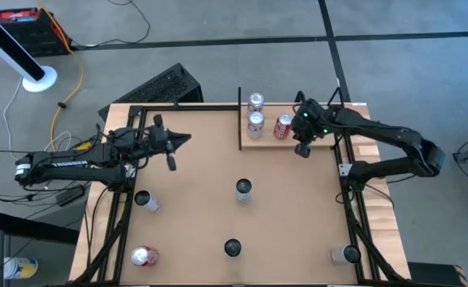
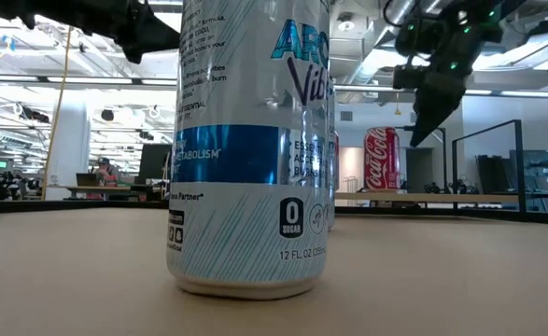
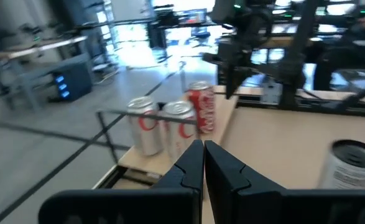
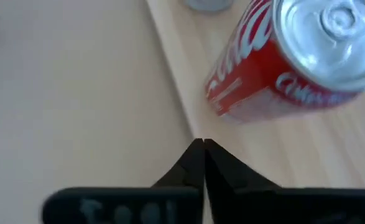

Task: Place canned beverage on shelf
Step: Put the right red-white soda can on the shelf

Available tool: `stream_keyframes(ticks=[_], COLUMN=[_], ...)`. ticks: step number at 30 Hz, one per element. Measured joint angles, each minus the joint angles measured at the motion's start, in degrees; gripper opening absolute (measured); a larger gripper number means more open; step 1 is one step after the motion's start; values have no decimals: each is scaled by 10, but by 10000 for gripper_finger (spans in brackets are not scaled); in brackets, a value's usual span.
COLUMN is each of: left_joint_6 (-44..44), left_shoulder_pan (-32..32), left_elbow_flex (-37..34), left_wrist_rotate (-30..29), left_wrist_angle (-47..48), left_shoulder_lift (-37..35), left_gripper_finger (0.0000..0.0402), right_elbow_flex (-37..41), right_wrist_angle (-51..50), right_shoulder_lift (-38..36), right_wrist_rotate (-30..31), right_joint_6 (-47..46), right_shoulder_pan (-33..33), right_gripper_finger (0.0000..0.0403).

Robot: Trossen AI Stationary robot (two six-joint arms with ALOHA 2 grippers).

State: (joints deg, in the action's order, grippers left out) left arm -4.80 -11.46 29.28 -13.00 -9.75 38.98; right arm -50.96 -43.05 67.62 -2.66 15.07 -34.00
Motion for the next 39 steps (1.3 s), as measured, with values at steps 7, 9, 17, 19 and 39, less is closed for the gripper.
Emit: stream_keyframes(ticks=[7,9,17,19,39], left_joint_6=[14,11,10,10,17], left_shoulder_pan=[0,0,0,0,0], left_elbow_flex=[0,0,0,0,0], left_wrist_rotate=[-34,-34,-39,-39,-39], left_wrist_angle=[20,24,26,26,28], left_shoulder_lift=[0,0,0,0,0], left_gripper_finger=[0,0,0,0,0], right_elbow_flex=[0,0,0,0,0], right_wrist_angle=[33,48,123,129,150], right_shoulder_lift=[49,59,94,101,103], right_wrist_rotate=[-2,-3,-5,-5,25], right_joint_6=[31,38,50,49,48], right_shoulder_pan=[-41,-49,-79,-88,18], right_gripper_finger=[18,14,18,18,18])
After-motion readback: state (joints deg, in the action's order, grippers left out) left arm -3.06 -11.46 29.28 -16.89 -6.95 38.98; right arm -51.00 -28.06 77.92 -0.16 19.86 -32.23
